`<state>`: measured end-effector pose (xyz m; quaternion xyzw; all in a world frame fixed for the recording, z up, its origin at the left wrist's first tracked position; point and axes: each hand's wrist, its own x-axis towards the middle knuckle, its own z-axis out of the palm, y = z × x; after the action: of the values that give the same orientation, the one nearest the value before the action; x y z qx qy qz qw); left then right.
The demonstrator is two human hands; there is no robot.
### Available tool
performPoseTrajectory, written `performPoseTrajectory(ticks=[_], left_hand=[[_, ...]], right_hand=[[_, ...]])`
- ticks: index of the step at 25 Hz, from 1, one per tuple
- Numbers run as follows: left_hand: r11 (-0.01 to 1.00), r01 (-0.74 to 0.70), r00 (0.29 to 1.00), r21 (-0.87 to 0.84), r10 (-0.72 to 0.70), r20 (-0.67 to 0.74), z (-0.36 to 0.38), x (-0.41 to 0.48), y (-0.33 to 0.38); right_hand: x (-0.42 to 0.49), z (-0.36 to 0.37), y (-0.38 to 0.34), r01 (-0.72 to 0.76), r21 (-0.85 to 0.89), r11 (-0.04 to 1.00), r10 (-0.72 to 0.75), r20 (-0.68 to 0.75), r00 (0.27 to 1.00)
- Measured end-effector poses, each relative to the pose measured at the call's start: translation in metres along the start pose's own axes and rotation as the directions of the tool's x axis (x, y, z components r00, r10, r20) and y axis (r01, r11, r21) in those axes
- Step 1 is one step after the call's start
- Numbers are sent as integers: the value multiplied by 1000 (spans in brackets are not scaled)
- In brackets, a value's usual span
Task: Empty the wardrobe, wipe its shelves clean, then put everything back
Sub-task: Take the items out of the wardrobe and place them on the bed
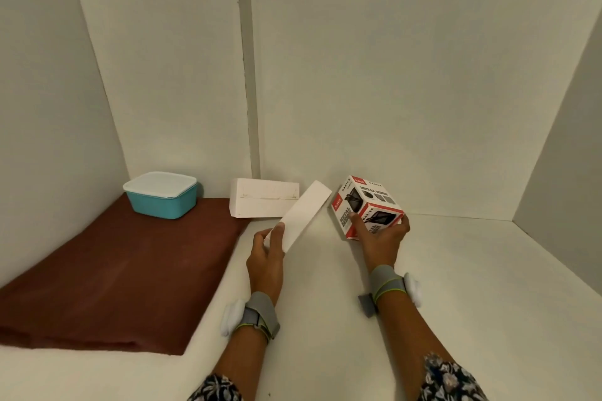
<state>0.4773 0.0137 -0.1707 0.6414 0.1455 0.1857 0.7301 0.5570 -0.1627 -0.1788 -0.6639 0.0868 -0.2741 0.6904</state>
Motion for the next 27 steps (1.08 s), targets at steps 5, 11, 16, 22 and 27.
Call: performPoseTrajectory(ticks=[5, 11, 16, 22, 27], left_hand=[[999, 43, 998, -25, -42, 37, -1, -6, 5], [987, 99, 991, -125, -87, 100, -1, -29, 8], [978, 137, 982, -159, -114, 148, 1, -55, 11], [956, 217, 962, -197, -175, 207, 3, -121, 11], [937, 250, 947, -242, -185, 263, -3, -196, 6]], right_hand=[[-21, 7, -7, -6, 52, 999, 1, 81, 997], [-54, -14, -21, -17, 103, 995, 16, 6, 1000], [-95, -54, -31, 67, 93, 993, -62, -51, 997], [-148, -119, -47, 46, 62, 997, -41, -83, 996], [-200, -182, -67, 76, 58, 995, -70, -98, 993]])
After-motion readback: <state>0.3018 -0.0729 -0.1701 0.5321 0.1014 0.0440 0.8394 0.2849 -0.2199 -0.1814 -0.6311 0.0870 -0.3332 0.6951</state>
